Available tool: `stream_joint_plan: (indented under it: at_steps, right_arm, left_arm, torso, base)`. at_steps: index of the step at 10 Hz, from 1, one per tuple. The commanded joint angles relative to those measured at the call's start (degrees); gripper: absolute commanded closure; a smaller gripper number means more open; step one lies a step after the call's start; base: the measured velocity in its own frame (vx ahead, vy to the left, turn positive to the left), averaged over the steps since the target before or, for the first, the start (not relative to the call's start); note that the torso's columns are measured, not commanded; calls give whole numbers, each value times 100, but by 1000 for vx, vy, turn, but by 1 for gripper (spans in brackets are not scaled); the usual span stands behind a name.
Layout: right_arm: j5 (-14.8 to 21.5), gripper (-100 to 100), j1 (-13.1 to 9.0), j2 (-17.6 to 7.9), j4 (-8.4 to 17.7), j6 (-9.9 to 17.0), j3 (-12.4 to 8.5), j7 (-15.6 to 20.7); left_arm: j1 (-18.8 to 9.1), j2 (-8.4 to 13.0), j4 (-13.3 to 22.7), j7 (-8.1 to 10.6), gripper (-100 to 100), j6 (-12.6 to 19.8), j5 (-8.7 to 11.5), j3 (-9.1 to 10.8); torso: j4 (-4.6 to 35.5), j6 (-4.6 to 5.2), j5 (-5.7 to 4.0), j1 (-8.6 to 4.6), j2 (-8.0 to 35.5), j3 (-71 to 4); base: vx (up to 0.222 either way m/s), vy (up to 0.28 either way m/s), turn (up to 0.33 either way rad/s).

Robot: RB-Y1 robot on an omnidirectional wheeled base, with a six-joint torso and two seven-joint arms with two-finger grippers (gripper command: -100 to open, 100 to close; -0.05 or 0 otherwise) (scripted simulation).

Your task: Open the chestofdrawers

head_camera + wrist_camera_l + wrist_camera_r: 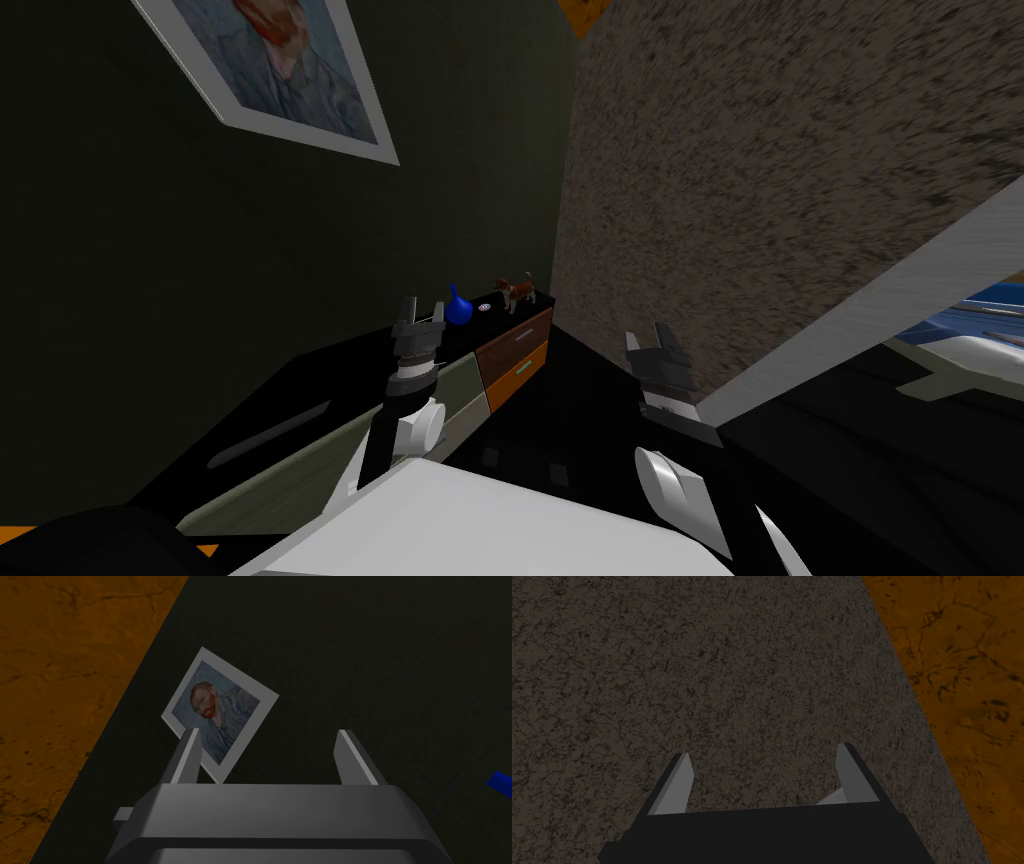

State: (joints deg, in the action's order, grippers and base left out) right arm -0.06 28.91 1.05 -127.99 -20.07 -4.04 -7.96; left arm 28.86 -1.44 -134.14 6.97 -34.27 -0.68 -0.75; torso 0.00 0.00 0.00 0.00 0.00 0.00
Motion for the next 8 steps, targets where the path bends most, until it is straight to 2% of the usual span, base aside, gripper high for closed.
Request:
stream_joint_plan:
  at_steps: [1, 8]
  right_arm:
    - [0, 0, 0, 0, 0, 0, 0, 0]
    - [0, 0, 0, 0, -2, -1, 0, 0]
  left_arm:
    - [0, 0, 0, 0, 0, 0, 0, 0]
    - [0, 0, -2, 0, 0, 0, 0, 0]
  torso:
    - [235, 0, 0, 0, 232, -467]
    - [3114, 0, 0, 0, 3116, -6227]
  base:
    - [0, 0, 0]
    - [0, 0, 0]
